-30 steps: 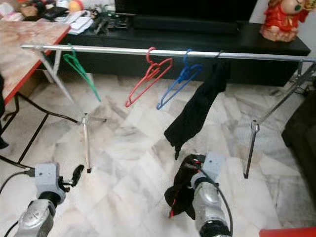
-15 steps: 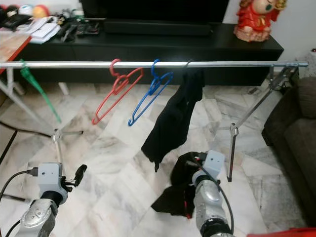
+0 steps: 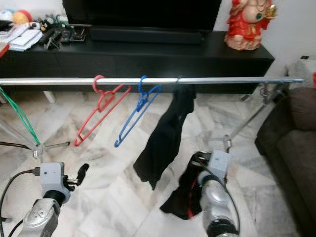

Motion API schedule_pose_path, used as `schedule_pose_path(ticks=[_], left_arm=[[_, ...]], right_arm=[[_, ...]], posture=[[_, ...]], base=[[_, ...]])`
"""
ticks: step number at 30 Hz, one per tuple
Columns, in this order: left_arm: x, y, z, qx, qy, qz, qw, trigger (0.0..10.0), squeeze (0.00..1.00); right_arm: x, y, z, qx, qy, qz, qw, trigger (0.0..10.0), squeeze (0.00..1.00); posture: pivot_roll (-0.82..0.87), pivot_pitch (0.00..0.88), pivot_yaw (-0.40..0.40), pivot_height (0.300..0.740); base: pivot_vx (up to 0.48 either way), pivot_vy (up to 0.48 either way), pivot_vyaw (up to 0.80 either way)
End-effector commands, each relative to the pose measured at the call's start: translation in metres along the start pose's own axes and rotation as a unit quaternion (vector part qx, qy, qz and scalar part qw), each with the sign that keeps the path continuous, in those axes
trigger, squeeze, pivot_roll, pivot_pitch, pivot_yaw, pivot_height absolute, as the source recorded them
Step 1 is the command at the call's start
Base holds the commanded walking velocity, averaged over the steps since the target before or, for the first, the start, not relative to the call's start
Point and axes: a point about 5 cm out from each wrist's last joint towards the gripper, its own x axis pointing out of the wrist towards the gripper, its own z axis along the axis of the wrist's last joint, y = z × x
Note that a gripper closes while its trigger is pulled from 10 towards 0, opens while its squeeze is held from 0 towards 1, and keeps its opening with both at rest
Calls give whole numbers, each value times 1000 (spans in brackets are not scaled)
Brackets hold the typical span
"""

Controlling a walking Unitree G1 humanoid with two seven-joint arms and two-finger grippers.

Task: Hang hanger

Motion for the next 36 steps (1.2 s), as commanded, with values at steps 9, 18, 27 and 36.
schedule_pose_path(ticks=[9,18,27,36], left_arm=[[-6,2,-6,0,11,6,1000,10000,0],[-9,5,-3,29,5,-4,1000,10000,0],[-8,1,1,35,-3,-13,999,10000,0],[-8,3,4,36,-8,-9,999,10000,0]], right_arm=[[1,-10,6,10,-10,-8,1000,10000,0],[-1,-13,2,-4,-3,-5,1000,10000,0],[-2,-15,-1,8,0,-16,1000,10000,0],[-2,-17,-1,17,-3,-22,1000,10000,0]], posture=[[63,176,-38,740],[68,178,-31,740],[70,179,-29,740],[72,182,-38,740]], base=[[258,0,247],[0,-87,0],[0,-480,0],[0,-107,0]])
